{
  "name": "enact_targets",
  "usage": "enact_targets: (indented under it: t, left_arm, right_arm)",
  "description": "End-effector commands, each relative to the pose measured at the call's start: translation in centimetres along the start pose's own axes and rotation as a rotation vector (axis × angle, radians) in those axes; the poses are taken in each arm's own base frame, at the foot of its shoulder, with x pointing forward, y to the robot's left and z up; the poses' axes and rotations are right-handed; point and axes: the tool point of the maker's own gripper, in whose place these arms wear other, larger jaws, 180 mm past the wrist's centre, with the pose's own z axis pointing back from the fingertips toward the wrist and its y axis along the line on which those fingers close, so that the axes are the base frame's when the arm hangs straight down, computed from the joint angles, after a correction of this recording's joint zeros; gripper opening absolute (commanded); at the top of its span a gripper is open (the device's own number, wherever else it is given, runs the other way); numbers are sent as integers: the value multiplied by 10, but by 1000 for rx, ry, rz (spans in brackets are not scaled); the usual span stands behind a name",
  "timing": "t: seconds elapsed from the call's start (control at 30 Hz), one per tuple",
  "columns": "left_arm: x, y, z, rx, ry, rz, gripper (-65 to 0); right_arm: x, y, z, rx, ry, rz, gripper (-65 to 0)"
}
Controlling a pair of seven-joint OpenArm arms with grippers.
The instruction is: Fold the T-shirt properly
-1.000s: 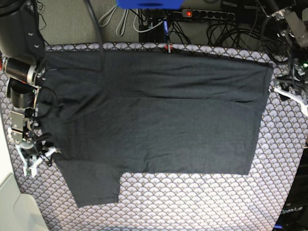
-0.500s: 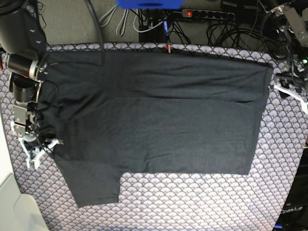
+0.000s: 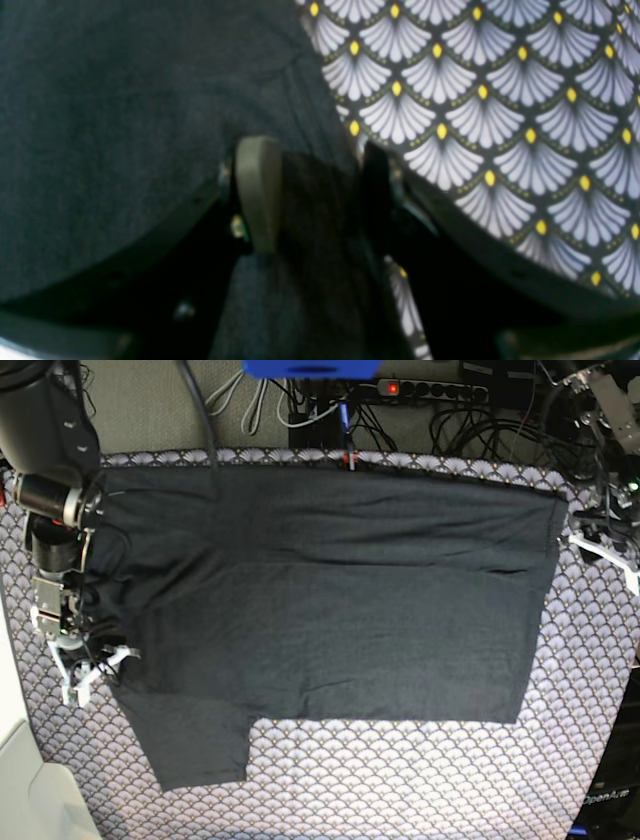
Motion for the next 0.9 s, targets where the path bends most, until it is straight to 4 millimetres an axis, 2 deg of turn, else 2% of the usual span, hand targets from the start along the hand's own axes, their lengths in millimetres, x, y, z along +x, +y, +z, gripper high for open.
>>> enact_targets:
  t: [0.0,0.17,0.27,0.33,0.43,0.57,0.67,0.73,0.87]
  left_arm:
    - [11,5,5,14,-38,-15,-323]
    - [10,6,5,15,-39,-17,-323]
    - [9,6,5,15,-36,-18,-324]
    - [11,6,5,15,-38,-15,-324]
    - [11,4,5,9,-40,-14,-324]
    - [18,0,4,0,-55,-9,-324]
    - [26,-1,4,-3,-73,-3,-324]
    - [29,-2,4,-6,-82,1,-324]
    - [47,-6,4,-13,-121,19,-325]
  right_arm:
    - [14,-6,1,-9,-9,7,-370]
    - [12,-8,2,-10,-5,7,-373]
    - [10,2,2,43,7,18,-386]
    - [5,10,3,92,28,28,-427]
    - [1,22,5,160,48,41,-521]
    - [-1,22,5,169,52,44,-606]
    - [0,21,6,167,50,45,-628]
    - [1,13,8,155,50,49,-640]
    - [7,9,9,148,34,52,-650]
